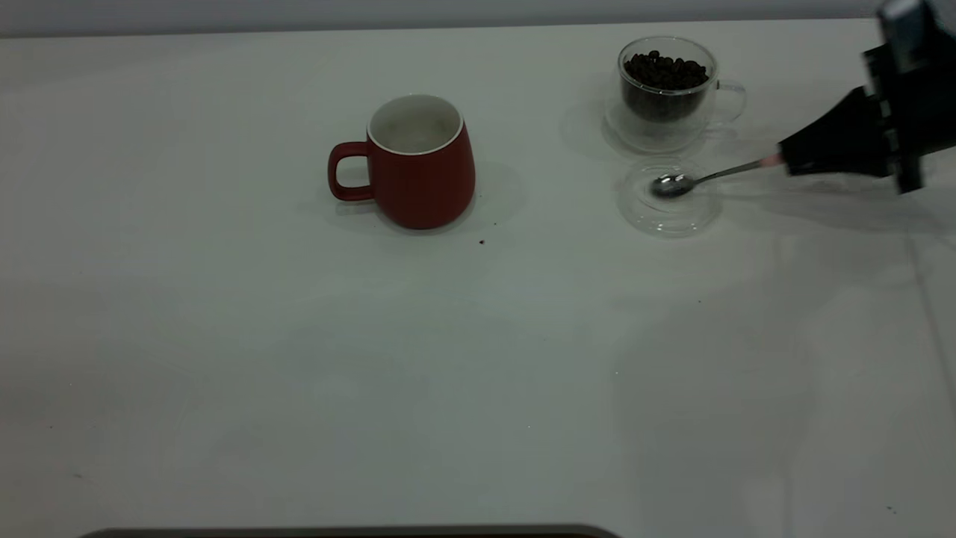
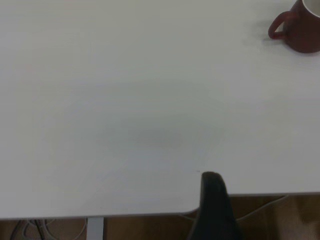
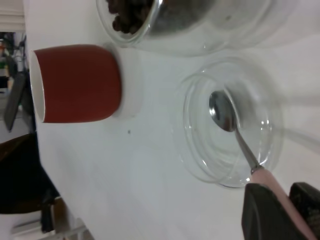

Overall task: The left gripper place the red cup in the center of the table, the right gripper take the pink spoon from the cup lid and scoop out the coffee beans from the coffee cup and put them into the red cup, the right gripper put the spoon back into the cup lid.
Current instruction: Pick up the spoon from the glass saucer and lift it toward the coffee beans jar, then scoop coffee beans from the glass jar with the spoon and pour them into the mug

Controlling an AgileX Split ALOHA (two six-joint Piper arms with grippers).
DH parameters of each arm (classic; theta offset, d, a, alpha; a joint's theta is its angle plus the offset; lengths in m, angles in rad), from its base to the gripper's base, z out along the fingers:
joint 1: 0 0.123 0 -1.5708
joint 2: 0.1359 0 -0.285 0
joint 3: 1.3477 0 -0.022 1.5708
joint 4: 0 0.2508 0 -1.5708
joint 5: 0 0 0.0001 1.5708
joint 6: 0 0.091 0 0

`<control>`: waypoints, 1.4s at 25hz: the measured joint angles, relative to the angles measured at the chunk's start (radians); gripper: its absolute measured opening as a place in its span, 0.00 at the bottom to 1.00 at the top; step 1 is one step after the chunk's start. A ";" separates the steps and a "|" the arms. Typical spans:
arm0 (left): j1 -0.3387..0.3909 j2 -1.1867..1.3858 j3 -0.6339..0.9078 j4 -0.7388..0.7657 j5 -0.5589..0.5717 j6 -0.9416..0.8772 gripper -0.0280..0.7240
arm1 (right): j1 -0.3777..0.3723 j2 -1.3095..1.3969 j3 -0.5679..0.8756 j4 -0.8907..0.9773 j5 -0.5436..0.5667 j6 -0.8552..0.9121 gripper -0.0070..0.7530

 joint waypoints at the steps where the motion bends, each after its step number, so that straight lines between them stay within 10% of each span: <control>1: 0.000 0.000 0.000 0.000 0.000 0.000 0.82 | -0.013 -0.017 0.000 -0.006 0.001 0.000 0.13; 35: 0.000 0.000 0.000 0.000 0.000 0.000 0.82 | 0.132 -0.103 -0.079 0.065 -0.143 0.033 0.13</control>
